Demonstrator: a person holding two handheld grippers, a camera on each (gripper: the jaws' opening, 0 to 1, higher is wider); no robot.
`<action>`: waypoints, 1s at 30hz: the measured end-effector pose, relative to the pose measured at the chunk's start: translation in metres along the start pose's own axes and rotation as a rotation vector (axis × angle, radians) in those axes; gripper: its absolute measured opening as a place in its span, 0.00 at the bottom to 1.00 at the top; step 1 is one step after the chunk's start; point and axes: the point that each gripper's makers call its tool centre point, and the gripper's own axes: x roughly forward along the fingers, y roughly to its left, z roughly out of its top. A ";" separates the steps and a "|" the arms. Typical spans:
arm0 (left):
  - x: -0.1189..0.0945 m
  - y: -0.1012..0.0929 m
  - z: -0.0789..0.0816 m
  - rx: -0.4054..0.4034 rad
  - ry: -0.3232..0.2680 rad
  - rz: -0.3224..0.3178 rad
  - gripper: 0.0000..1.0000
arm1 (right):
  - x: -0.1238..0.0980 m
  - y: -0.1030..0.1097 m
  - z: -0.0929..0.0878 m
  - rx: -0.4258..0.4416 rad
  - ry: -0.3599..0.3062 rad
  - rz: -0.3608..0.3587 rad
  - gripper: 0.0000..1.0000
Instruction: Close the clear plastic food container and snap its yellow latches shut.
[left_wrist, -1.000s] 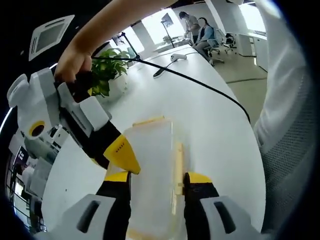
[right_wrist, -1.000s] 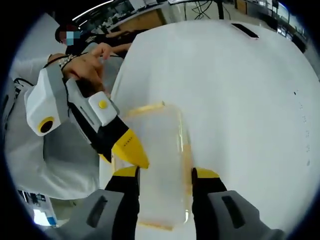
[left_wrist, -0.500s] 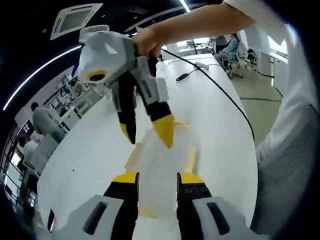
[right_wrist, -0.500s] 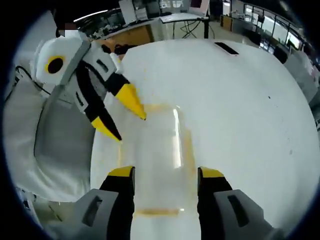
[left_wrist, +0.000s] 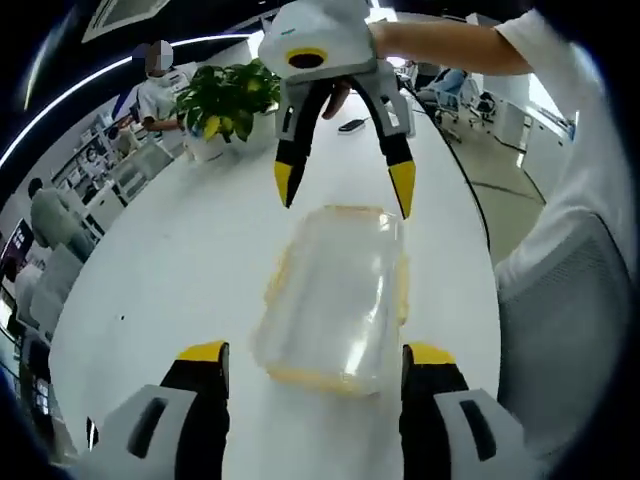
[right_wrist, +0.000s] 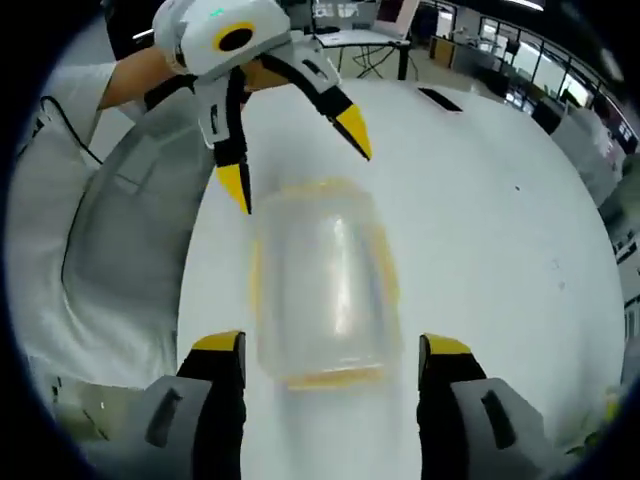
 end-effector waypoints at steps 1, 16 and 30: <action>0.007 -0.004 0.003 0.036 -0.015 -0.042 0.79 | 0.003 0.002 -0.001 -0.009 0.002 -0.004 0.66; 0.034 -0.010 -0.009 0.041 0.060 -0.102 0.70 | 0.027 -0.005 -0.016 -0.013 0.096 -0.027 0.69; 0.014 -0.002 -0.038 0.048 0.078 -0.108 0.70 | 0.044 -0.001 0.017 -0.006 0.078 -0.031 0.68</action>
